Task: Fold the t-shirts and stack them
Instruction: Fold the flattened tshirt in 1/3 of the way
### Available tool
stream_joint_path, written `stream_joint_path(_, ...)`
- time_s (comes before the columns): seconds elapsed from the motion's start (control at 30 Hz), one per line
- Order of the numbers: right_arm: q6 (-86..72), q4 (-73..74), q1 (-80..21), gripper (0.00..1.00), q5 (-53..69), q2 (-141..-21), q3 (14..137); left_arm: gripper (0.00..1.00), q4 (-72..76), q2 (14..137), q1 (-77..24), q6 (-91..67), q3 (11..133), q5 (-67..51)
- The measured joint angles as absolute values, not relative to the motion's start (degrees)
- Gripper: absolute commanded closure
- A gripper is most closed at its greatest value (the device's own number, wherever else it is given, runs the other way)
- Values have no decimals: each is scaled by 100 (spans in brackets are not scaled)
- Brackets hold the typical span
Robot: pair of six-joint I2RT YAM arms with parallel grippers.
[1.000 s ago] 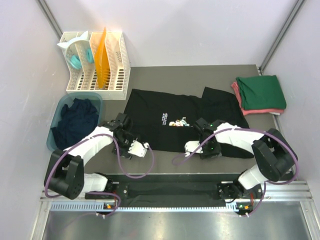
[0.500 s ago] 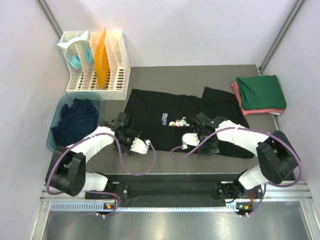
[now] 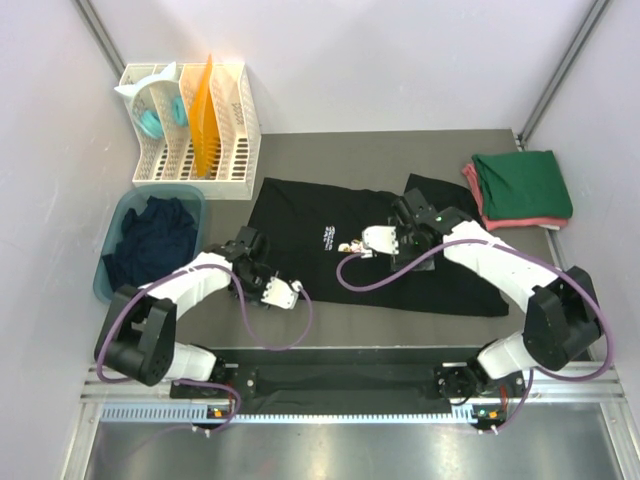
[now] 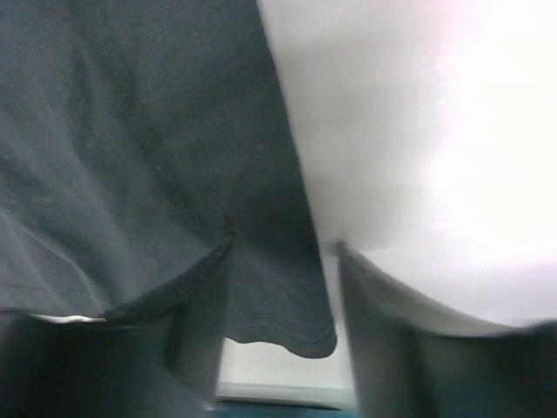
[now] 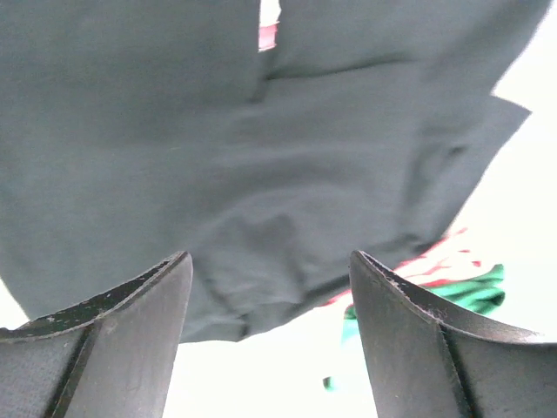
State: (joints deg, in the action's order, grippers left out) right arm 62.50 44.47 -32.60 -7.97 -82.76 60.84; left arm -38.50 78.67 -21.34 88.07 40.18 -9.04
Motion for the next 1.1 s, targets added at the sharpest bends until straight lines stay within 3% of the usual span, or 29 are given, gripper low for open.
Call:
stream_joint_path(0.03, 6289, 4436, -3253, 27, -799, -8276, 6180, 100, -3787, 7907, -2134, 8790, 4023, -886)
stream_joint_path(0.47, 6731, 4399, -2884, 26, -913, -8449, 6984, 100, -3730, 8023, -2150, 8866, 4062, -788)
stream_joint_path(1.03, 6508, 3986, -2718, 23, -825, -8779, 7087, 100, -5795, 7360, -2515, 9277, 4117, -1192)
stream_joint_path(1.07, 6447, 3975, -2714, 22, -808, -8792, 7133, 99, -5854, 7334, -2565, 9277, 4117, -1219)
stream_joint_path(1.1, 6390, 3962, -2709, 21, -788, -8801, 7175, 84, -5916, 7286, -2622, 9275, 4115, -1245)
